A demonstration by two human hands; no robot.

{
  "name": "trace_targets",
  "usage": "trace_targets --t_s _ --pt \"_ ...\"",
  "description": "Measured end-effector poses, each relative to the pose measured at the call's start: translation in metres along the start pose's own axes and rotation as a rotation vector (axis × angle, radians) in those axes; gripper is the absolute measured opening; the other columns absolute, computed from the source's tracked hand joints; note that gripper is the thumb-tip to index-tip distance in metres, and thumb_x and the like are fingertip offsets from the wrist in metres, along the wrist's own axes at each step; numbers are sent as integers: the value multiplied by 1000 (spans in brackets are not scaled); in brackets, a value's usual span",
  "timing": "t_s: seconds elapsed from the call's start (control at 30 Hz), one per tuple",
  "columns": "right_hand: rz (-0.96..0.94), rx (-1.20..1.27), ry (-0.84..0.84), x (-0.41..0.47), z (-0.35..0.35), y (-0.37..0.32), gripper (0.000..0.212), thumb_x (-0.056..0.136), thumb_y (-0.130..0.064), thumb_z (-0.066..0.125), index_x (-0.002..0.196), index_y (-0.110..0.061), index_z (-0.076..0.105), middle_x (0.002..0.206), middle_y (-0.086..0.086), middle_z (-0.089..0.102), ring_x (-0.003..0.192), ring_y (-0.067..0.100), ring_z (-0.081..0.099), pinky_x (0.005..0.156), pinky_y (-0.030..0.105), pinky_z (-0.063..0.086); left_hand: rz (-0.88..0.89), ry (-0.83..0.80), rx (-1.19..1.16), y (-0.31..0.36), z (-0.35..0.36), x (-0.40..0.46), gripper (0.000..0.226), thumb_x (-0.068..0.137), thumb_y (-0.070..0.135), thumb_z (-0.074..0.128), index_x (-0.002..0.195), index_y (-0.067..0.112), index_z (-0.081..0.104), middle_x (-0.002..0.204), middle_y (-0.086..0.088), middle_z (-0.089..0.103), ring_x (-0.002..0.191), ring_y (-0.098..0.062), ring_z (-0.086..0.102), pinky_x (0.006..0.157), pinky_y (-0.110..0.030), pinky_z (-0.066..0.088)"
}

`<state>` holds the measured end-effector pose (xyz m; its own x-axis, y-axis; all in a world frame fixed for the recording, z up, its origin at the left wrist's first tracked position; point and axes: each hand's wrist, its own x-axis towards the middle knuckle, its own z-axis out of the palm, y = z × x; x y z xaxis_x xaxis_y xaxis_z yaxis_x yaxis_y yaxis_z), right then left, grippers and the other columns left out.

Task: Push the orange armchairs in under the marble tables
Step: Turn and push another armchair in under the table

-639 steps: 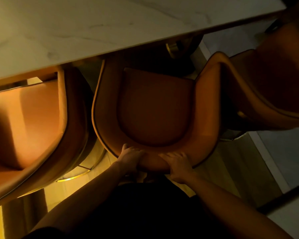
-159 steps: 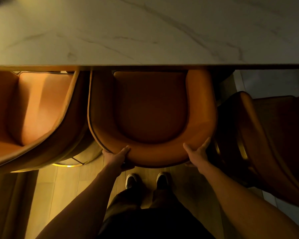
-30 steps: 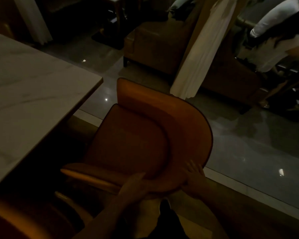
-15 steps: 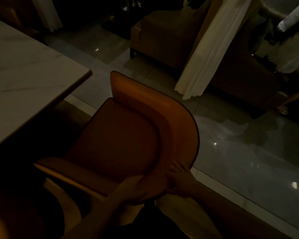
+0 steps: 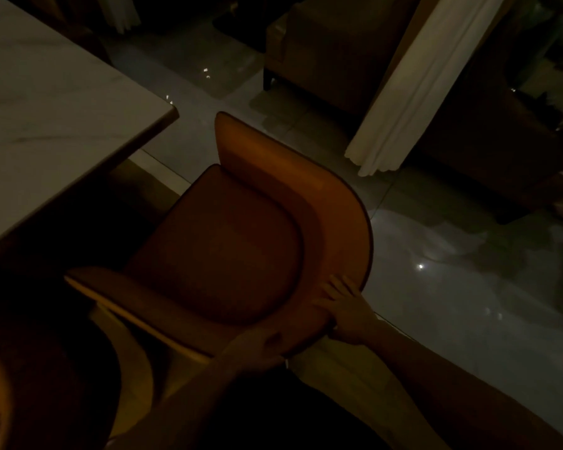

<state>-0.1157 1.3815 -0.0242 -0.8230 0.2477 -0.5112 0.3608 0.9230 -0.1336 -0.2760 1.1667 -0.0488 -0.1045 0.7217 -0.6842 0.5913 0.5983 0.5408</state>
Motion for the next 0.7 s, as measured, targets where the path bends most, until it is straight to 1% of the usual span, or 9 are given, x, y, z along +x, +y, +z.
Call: trace_targets --t_s 0.1,0.2,0.3,0.37,0.43,0.5,0.53,0.6,0.7 --pt "20 2 19 -4 -1 -1 71 89 -38 62 152 -30 31 165 8 11 152 27 -5 114 40 -23 12 18 -7 -3 4 2 74 89 50 65 150 23 33 155 -4 35 140 -20 35 112 -27 25" --pt "36 -4 19 -6 -6 7 71 87 -34 62 152 -31 32 165 8 12 152 26 -3 117 42 -19 33 30 -24 -3 8 7 76 88 50 66 151 23 32 156 -3 35 141 -19 34 112 -26 24" --pt "14 -12 36 -4 -10 20 73 84 -32 64 151 -32 34 164 8 15 152 27 -2 116 43 -19 19 28 -61 -3 10 10 81 85 55 66 151 23 32 155 -3 35 140 -19 35 114 -31 27" --pt "-29 -28 27 3 -16 37 78 81 -34 68 151 -31 33 164 9 16 152 28 -1 114 42 -22 14 25 -69 0 10 16 85 83 58 67 152 23 30 156 -3 34 140 -20 35 114 -32 28" --pt "-77 -95 1 14 -25 61 87 77 -38 73 153 -32 30 164 8 14 152 28 -1 114 43 -21 3 3 -101 7 12 22 94 77 67 64 152 25 28 156 -3 33 139 -21 36 113 -34 29" --pt "-125 -157 -26 27 -36 87 94 75 -42 76 154 -34 25 164 6 13 152 28 -3 115 44 -20 -24 9 -116 17 17 28 106 65 79 56 152 26 26 155 -2 34 137 -21 37 112 -37 32" --pt "-152 -170 -28 33 -40 99 95 74 -43 76 154 -35 24 165 5 13 152 28 -3 115 44 -20 -45 31 -100 23 21 31 108 64 80 56 152 26 25 154 -2 35 137 -21 37 112 -38 32" --pt "-220 -194 -45 45 -46 118 95 75 -42 76 154 -36 23 164 5 14 152 29 -3 116 45 -18 -105 74 -52 37 29 39 102 72 72 61 153 26 19 155 -2 32 138 -23 35 113 -47 28" --pt "-324 -210 -57 60 -50 138 90 80 -40 74 154 -36 23 164 8 14 152 29 -1 117 45 -17 -227 125 -40 64 39 53 104 74 70 61 153 24 11 155 0 27 141 -26 27 115 -60 12"
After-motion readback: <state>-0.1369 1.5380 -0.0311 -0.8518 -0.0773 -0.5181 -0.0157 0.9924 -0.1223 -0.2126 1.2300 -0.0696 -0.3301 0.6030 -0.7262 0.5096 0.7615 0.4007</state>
